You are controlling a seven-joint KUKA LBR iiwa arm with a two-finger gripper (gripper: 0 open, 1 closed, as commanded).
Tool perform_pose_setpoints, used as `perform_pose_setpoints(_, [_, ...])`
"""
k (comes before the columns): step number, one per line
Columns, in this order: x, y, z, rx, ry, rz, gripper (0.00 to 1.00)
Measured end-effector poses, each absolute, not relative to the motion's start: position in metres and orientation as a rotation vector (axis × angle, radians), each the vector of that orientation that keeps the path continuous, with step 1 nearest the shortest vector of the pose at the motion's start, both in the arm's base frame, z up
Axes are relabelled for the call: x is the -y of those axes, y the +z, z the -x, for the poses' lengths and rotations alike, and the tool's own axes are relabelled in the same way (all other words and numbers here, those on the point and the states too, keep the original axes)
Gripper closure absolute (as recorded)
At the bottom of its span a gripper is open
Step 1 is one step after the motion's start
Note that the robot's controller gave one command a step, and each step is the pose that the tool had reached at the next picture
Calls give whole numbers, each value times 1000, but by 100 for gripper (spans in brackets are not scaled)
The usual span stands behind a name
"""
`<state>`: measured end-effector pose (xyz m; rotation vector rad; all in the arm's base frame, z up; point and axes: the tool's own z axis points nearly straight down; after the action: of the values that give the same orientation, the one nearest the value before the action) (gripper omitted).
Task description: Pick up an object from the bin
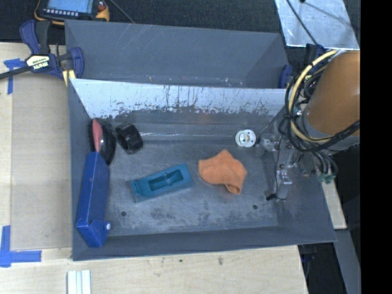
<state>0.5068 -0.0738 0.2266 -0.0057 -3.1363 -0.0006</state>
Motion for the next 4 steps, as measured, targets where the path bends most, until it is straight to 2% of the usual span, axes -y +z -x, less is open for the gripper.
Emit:
perform_pose_setpoints(1, [73, 231, -508, 3145, 1, 2, 0])
perform_pose_setpoints(2, [51, 188, -540, 3154, 4, -31, 0])
perform_pose_setpoints(3, [39, 142, -530, 3145, 0, -55, 0])
perform_pose_setpoints(4, [19, 103, -551, 3148, 1, -64, 0])
